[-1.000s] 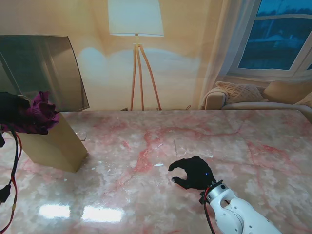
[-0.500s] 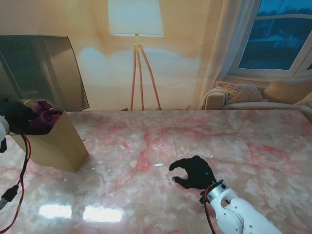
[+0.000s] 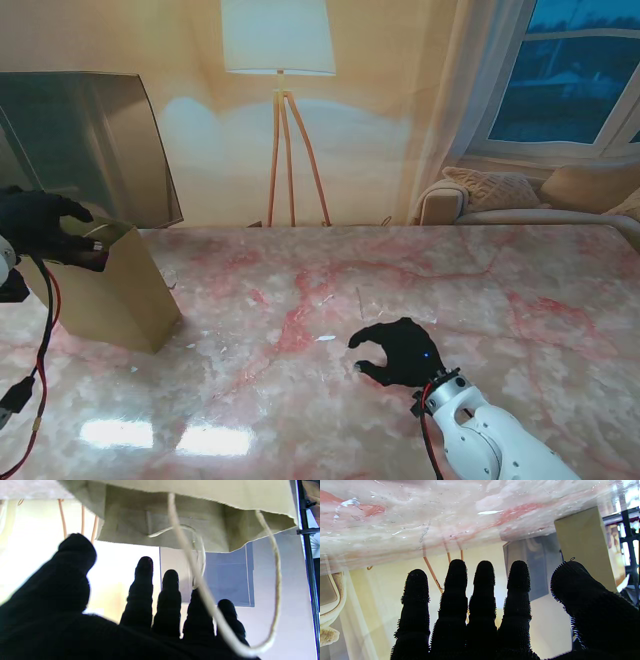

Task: Fold the socks and the shorts into the kraft paper bag

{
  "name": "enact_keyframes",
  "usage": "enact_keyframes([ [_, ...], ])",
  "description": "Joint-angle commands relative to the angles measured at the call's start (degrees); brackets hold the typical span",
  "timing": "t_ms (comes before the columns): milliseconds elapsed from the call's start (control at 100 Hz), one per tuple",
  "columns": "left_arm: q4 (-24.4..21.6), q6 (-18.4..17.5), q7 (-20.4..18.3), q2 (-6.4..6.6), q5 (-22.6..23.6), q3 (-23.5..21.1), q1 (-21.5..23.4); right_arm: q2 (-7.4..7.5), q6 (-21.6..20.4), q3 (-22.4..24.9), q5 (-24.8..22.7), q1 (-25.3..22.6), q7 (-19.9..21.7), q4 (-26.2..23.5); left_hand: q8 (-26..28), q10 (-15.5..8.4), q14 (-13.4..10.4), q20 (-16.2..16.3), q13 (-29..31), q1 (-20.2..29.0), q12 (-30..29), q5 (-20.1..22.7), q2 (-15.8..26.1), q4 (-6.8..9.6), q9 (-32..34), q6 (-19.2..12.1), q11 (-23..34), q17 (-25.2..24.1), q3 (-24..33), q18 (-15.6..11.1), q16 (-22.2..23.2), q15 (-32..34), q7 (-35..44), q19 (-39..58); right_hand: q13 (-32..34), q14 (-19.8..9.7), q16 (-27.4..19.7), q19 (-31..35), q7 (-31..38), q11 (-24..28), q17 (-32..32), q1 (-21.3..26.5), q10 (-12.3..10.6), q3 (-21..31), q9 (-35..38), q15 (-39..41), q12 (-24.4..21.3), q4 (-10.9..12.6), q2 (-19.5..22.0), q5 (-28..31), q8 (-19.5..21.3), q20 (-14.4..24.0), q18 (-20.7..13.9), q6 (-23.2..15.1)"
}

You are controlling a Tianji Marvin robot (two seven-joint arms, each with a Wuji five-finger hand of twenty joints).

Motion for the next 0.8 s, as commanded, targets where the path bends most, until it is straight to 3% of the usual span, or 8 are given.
enact_keyframes([
  [0, -1.5, 0.0, 0.5, -0.31, -0.3, 0.0, 0.5, -0.19, 0.0, 0.1, -0.4, -0.3, -0.1, -0.5, -0.6, 1.3, -1.6, -2.0, -1.0, -1.6, -0.9, -1.7, 1.5, 3.99, -1.7, 1.2, -1.2, 0.1, -2.2, -1.2, -1.1, -1.7, -1.3, -0.7, -1.4, 0.4, 0.9, 0.5, -1.4, -0.2, -1.0, -1.8, 0.7, -0.6, -1.9, -0.6, 0.4, 3.4, 1.1, -2.1, 0.0, 1.7, 0.8, -0.2],
  [370, -5.7, 2.4, 7.8, -1.43, -6.2, 2.8, 1.0, -0.13, 0.1, 0.3, -1.1, -0.3, -0.5, -0.9, -0.8, 1.2, -2.6, -5.5, -1.0, -2.8, -2.1, -2.2, 6.8, 5.25, -2.9, 1.6, -1.4, 0.8, -7.7, -2.6, -2.2, -1.7, -2.1, 0.3, -1.5, 0.3, 0.8, 0.4, -1.5, -0.2, -1.0, -1.6, 0.8, -0.6, -2.0, -0.6, 0.3, 3.4, 1.0, -2.3, 0.0, 1.6, 0.7, -0.1],
  [420, -6.4, 2.8, 8.6, -1.58, -7.1, 3.5, 1.2, -0.13, 0.1, 0.4, -1.2, -0.3, -0.6, -0.9, -0.9, 1.1, -2.7, -6.3, -1.0, -1.8, -2.5, -2.4, 7.9, 6.22, -3.1, 1.7, -1.4, 0.7, -10.8, -2.5, -2.6, -1.8, -2.5, 1.9, -1.5, 0.3, 0.8, 0.4, -1.5, -0.2, -0.9, -1.6, 0.8, -0.6, -2.0, -0.6, 0.4, 3.4, 1.0, -2.2, 0.0, 1.7, 0.7, -0.1],
  [790, -8.9, 3.3, 15.6, -2.81, -11.3, 9.0, 2.4, -0.06, 0.2, 0.7, -1.6, -0.3, -1.1, -0.9, -1.3, 0.9, -2.3, -7.0, 0.4, -1.6, -2.8, -4.6, 8.5, 6.95, -4.1, 1.4, -1.5, 3.4, -13.1, -2.2, -2.5, -1.3, -3.7, 6.6, -1.4, 0.3, 0.8, 0.4, -1.6, -0.2, -1.0, -1.5, 0.8, -0.6, -2.1, -0.6, 0.3, 3.3, 0.9, -2.6, 0.0, 1.7, 0.8, -0.2],
])
